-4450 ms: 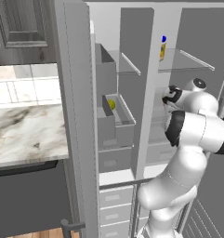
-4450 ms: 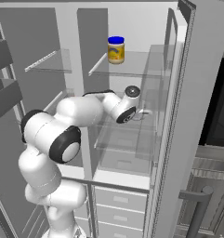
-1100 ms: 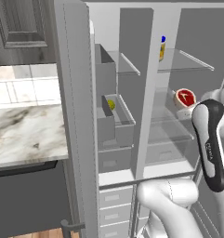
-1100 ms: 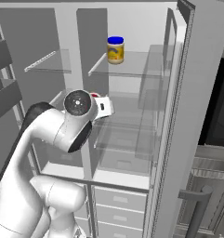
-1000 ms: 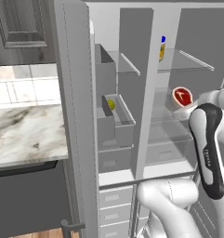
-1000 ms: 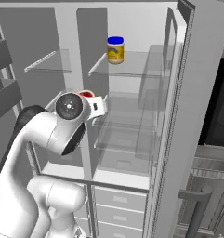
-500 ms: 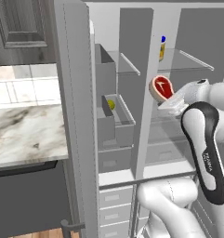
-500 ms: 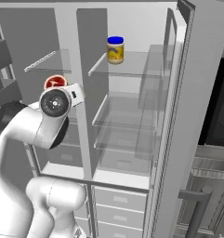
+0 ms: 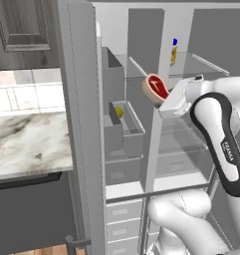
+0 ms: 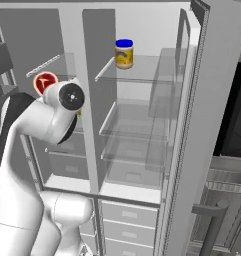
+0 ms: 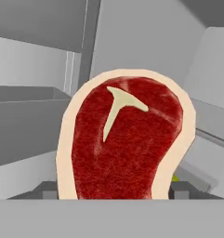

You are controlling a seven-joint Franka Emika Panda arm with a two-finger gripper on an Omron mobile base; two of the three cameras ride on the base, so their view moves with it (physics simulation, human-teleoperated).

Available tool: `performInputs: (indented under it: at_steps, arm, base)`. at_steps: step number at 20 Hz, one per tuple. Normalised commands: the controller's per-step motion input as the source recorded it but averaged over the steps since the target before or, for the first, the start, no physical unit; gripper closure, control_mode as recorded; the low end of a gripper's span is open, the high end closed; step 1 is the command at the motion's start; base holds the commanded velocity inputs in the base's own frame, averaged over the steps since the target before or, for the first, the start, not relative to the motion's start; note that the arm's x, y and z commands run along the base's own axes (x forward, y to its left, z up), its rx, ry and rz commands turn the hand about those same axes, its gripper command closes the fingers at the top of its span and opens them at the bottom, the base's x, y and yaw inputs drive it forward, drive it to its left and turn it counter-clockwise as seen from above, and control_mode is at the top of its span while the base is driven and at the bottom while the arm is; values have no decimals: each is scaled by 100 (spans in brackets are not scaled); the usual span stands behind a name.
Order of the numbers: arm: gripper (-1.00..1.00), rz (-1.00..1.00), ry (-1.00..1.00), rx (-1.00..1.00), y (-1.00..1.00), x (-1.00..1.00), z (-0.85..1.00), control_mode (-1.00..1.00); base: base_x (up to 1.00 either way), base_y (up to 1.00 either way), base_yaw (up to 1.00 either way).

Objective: There's a steak in the fridge that needs to be moved to the freezer for freezing. Pick up the steak from the fridge, place it on any shelf in the freezer, and close the fridge and freezer doors when done.

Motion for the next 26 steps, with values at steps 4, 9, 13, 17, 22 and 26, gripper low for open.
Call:
performInputs:
  at_steps: [4, 9, 13, 17, 22, 26]
  arm:
    - [100, 0, 1, -4, 43, 55, 2, -100]
    - [100, -10, 0, -5, 52, 31, 8, -100]
    - [100, -14, 0, -3, 29, 50, 7, -100]
    - [100, 0, 0, 0, 1, 67, 2, -100]
    - [100, 0, 2, 0, 0, 66, 0, -100]
    - [100, 0, 9, -4, 16, 56, 4, -100]
  base:
    - [0, 0, 0]
    - [0, 0, 0]
    - [0, 0, 0]
    - [0, 0, 0]
    - [0, 0, 0]
    - [0, 0, 0]
